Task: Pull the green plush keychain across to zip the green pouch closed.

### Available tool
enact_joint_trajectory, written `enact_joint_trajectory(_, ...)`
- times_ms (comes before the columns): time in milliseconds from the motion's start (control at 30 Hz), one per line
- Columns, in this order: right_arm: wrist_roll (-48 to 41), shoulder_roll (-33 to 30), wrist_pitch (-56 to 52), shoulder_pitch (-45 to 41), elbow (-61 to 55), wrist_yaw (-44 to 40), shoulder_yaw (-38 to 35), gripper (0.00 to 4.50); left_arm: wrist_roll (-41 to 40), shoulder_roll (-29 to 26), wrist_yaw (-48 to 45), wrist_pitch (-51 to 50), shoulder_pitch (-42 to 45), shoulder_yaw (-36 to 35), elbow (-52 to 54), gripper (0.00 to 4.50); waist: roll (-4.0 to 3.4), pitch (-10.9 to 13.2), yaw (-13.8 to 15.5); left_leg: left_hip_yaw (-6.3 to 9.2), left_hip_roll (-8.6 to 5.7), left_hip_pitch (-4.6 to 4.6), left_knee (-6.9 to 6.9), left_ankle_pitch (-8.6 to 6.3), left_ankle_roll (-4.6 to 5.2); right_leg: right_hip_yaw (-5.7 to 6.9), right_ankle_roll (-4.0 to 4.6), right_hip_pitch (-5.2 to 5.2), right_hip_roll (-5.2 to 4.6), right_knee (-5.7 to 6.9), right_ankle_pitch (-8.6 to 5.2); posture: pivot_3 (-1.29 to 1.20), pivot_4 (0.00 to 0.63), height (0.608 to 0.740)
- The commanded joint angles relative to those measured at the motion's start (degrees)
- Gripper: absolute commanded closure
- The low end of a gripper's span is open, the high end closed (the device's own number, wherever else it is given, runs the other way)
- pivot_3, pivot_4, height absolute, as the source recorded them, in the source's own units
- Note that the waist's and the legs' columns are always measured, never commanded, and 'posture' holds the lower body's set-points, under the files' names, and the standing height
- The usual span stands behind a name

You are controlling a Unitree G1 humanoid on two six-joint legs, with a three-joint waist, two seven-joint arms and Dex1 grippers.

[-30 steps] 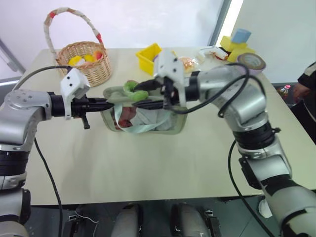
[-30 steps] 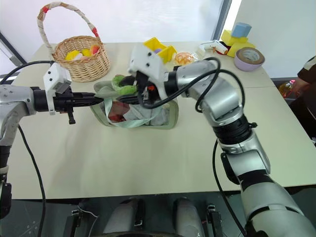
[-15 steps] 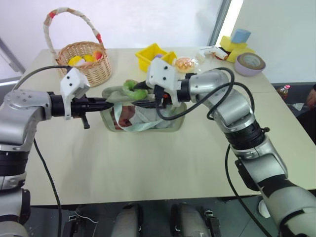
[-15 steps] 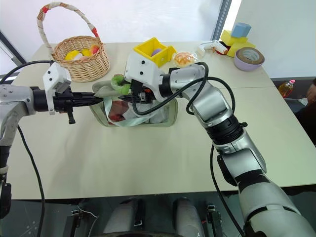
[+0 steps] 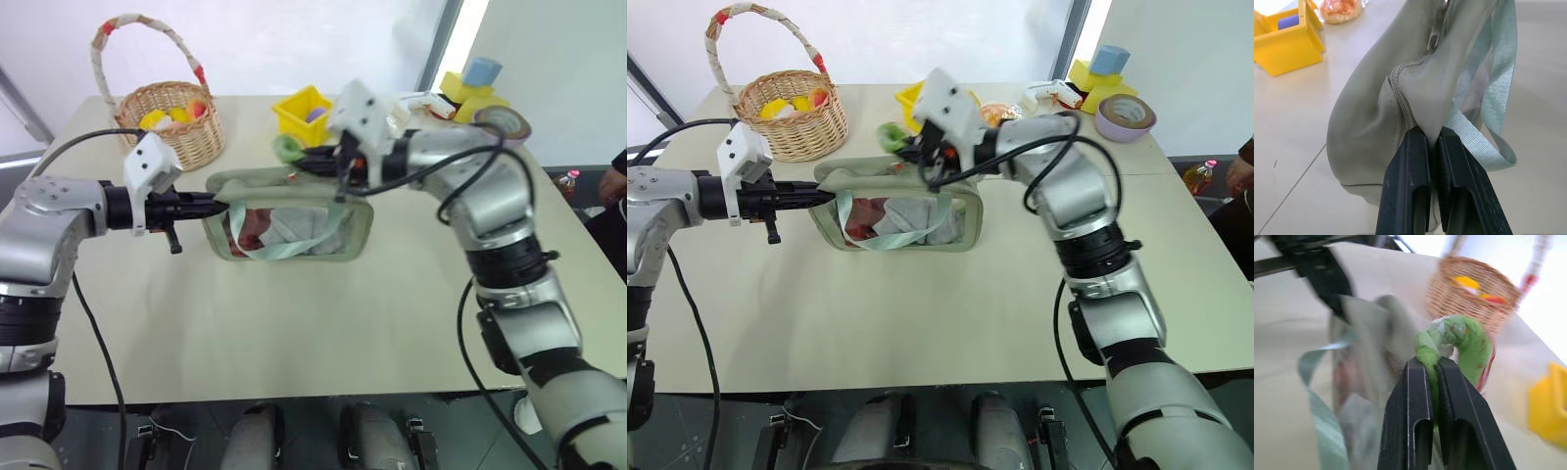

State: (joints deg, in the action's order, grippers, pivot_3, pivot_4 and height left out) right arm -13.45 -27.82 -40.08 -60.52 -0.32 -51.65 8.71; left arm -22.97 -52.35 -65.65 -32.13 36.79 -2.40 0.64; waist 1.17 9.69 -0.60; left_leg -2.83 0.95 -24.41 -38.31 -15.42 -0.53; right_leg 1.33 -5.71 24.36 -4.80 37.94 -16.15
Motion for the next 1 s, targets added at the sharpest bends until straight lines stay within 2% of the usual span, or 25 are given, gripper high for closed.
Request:
enact_joint_trajectory(33, 0.0, -5.3, -3.6, -0.4, -1.7, 4.8, -7.9, 4.45, 0.7, -0.2, 0.6, 0.5, -0.5, -0.3, 0.0, 4.5, 0.0, 0.0, 0.0, 0.0, 0.0, 0.0, 0.0, -0.01, 0.01, 0.0, 0.0, 0.0, 0.0, 0.0, 0.0, 0.0, 0.15, 0.739)
enact_joint_trajectory(233, 3.1, -12.1, -4.7, 4.4, -2.1, 10.4, -10.9, 4.45, 0.2, 0.7, 1.2, 0.1, -0.7, 0.1, -0.4, 4.5, 0.0, 0.0, -0.1, -0.04, -0.01, 0.02, 0.02, -0.07, 0.13, 0.0, 0.0, 0.0, 0.01, -0.01, 0.0, 0.0, 0.15, 0.739)
enact_joint_trajectory(367, 4.8, -13.5, -3.1, 10.4, -3.5, 13.7, -10.6, 4.45, 0.4, 1.7, 1.3, 0.2, 0.0, 0.7, -1.0, 4.5, 0.0, 0.0, 0.1, -0.04, -0.02, 0.01, 0.02, -0.07, 0.13, -0.01, 0.0, 0.0, -0.01, -0.02, 0.0, 0.0, 0.15, 0.739)
enact_joint_trajectory(467, 4.6, -10.6, -2.8, 16.0, -3.8, 16.9, -10.7, 4.45, 0.6, 2.4, 1.3, 0.3, 0.6, 1.3, -1.3, 4.5, 0.01, 0.0, 0.1, -0.02, -0.02, 0.02, 0.01, -0.07, 0.13, -0.01, 0.0, -0.04, -0.01, -0.03, 0.0, 0.0, 0.15, 0.739)
enact_joint_trajectory(733, 2.7, 3.9, -3.0, 30.3, -7.0, 22.9, -5.8, 4.45, 1.1, 3.1, 1.2, 0.2, 1.5, 1.8, -1.7, 4.5, 0.01, -0.1, 0.0, 0.03, -0.03, 0.05, 0.0, 0.0, 0.0, 0.0, 0.0, -0.13, 0.0, -0.03, 0.0, 0.0, 0.15, 0.739)
enact_joint_trajectory(867, 6.9, 3.0, 0.9, 32.4, -6.4, 21.5, 0.6, 4.45, 1.0, 2.8, 1.2, -0.4, 1.2, 1.4, -0.9, 4.5, 0.01, -0.1, 0.0, 0.05, -0.03, 0.06, -0.01, -0.04, 0.07, 0.01, 0.0, -0.15, 0.01, -0.04, 0.0, 0.0, 0.15, 0.739)
enact_joint_trajectory(1000, 9.6, 0.0, 4.3, 31.6, -4.6, 20.4, 1.7, 4.45, 0.9, 2.4, 1.1, -0.7, 0.7, 1.0, -0.2, 4.5, 0.01, -0.1, 0.0, 0.08, -0.04, 0.07, 0.0, -0.06, 0.11, 0.01, 0.0, -0.14, 0.05, -0.04, 0.0, 0.0, 0.15, 0.739)
